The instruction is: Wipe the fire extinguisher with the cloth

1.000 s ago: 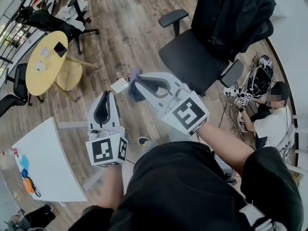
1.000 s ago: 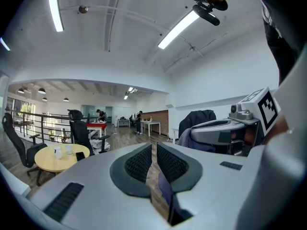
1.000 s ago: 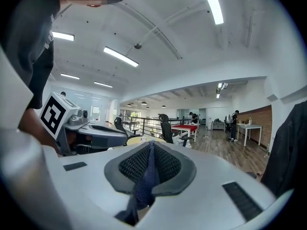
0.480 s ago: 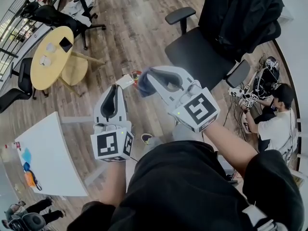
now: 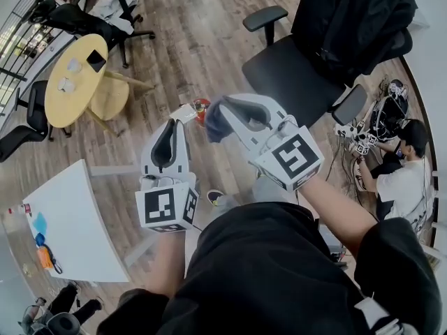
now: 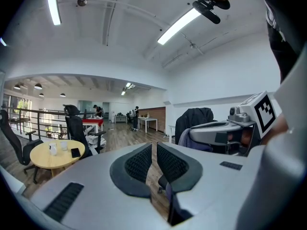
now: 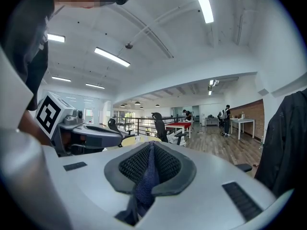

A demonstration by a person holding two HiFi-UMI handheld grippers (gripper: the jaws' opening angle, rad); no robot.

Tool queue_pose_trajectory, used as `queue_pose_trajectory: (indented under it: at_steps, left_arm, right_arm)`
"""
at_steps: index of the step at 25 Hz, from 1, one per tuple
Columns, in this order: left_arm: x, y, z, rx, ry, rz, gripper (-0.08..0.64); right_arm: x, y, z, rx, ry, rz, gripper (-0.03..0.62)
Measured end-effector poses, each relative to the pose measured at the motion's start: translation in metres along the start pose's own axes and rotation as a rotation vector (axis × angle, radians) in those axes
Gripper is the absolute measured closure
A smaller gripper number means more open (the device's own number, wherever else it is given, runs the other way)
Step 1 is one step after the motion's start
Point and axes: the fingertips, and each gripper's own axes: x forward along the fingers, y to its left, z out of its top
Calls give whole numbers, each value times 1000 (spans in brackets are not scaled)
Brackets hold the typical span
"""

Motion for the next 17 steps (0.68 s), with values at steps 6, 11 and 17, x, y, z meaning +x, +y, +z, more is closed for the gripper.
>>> queue_pose_trajectory:
  at_steps: [6,11,17]
  left_arm:
    - [6,5,-3,-16,3,-1,509]
    - [12,7,-6,-20,13,-4,509]
    - [17,12,-3,-23,12,4,509]
  right_arm:
    - [8,-4,2,-8,-5,-8,555]
    - [13,-9,-1,6,4,-14,555]
    - [20,-10,-3,4,10,-1,555]
